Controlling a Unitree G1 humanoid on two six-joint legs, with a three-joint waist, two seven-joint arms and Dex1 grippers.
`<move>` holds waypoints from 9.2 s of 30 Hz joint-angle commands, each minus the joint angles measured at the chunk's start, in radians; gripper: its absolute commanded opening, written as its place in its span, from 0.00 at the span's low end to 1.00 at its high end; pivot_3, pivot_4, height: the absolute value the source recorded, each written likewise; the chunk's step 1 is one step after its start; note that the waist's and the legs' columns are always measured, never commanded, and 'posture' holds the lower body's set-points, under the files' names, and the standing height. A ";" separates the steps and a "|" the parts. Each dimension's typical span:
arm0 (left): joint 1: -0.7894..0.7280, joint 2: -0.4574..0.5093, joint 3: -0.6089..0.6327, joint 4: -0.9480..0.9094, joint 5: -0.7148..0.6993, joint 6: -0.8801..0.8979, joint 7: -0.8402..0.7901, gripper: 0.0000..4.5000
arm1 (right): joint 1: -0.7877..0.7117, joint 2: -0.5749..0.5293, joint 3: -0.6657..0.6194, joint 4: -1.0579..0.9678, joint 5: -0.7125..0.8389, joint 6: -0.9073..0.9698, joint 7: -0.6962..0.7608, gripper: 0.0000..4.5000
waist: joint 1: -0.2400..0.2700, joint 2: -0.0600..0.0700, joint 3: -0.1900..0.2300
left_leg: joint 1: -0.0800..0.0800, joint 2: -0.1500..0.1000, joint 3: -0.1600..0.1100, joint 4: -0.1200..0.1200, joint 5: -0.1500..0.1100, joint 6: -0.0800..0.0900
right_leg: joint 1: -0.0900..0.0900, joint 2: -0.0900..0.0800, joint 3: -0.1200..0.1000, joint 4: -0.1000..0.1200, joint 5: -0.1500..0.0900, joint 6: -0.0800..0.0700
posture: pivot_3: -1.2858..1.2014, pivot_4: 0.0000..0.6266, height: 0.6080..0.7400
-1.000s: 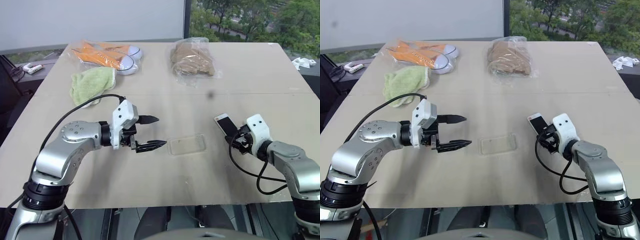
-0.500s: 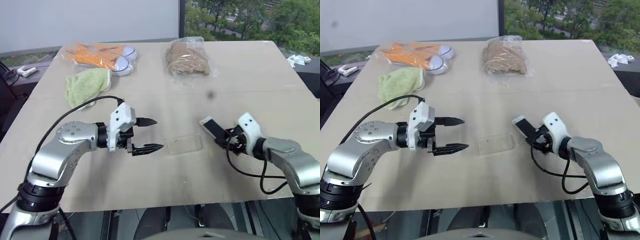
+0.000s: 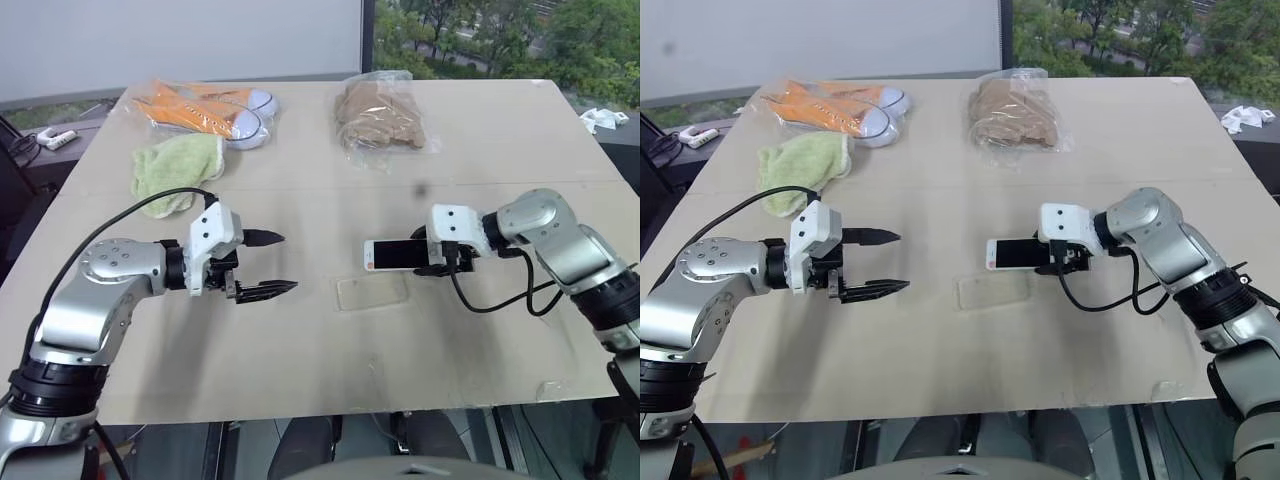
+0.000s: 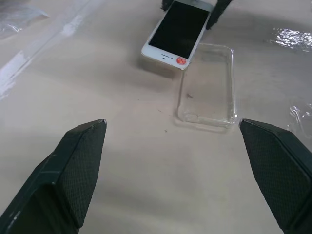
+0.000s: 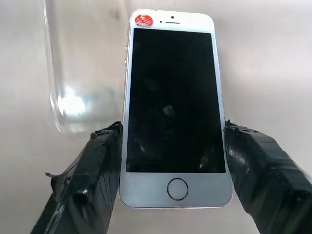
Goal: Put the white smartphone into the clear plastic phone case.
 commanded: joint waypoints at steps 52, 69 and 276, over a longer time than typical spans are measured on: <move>-0.187 -0.478 -0.406 0.022 0.227 0.013 0.180 0.01 | 0.108 -0.045 -0.038 -0.247 -0.084 0.091 0.187 0.65 | 0.018 0.000 0.000 | 0.000 0.000 0.000 0.004 0.000 0.000 | 0.001 0.000 0.000 0.003 0.000 0.000 | 0.52 0.24 1.00; -0.254 -0.475 -0.516 0.149 0.296 0.070 0.128 0.01 | 0.123 -0.083 -0.033 -0.398 -0.072 0.327 0.211 0.65 | 0.019 0.000 0.000 | 0.000 0.000 -0.001 0.004 0.000 0.000 | 0.001 0.000 0.000 0.003 0.000 0.000 | 0.52 0.24 1.00; -0.238 -0.449 -0.383 0.218 0.212 -0.010 -0.007 0.00 | 0.124 -0.155 -0.017 -0.693 0.135 0.984 -0.290 0.01 | 0.019 -0.002 -0.004 | -0.001 -0.001 -0.003 0.004 0.000 0.000 | 0.002 -0.001 -0.002 0.003 0.000 0.000 | 0.52 0.24 1.00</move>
